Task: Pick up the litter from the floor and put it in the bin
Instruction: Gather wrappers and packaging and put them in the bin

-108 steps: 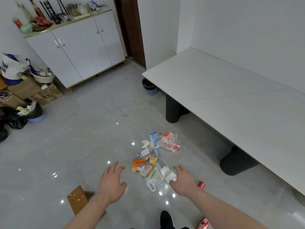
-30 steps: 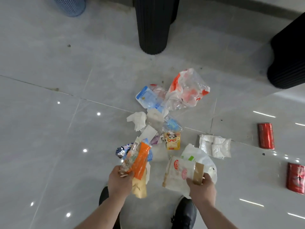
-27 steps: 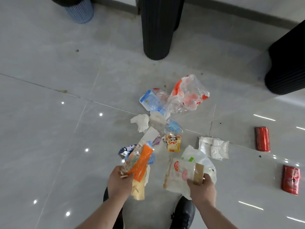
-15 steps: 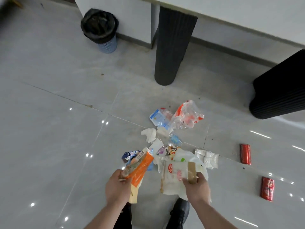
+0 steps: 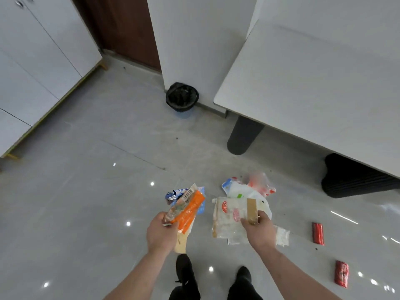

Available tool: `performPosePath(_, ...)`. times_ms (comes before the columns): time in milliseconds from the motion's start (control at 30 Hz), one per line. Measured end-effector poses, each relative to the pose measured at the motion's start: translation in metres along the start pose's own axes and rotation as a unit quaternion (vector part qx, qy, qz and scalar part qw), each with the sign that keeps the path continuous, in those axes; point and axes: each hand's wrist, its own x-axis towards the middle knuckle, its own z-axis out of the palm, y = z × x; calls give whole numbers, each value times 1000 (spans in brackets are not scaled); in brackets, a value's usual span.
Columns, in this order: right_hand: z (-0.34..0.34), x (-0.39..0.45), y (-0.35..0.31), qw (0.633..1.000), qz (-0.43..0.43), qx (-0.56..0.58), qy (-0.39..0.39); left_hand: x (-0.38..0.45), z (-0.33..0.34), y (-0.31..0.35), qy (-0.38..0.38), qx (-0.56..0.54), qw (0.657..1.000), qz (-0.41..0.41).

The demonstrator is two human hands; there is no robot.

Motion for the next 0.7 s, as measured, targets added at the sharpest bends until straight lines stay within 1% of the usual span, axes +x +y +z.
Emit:
performPosePath(133,8,-11,-59,999,-33,-1,-3,19,-58,35,27,-14,999,22)
performPosePath(267,16,-2,-119,998,-68,10,-7,52,-95,73,49,-15,998,45)
performPosePath(567,46,61,-247,994,-96,43,-34,139,-136,166,67,-31,996,49)
performPosePath(700,56,95,-303,992,-108,38,-53,184,-153,202,79,-42,995,46)
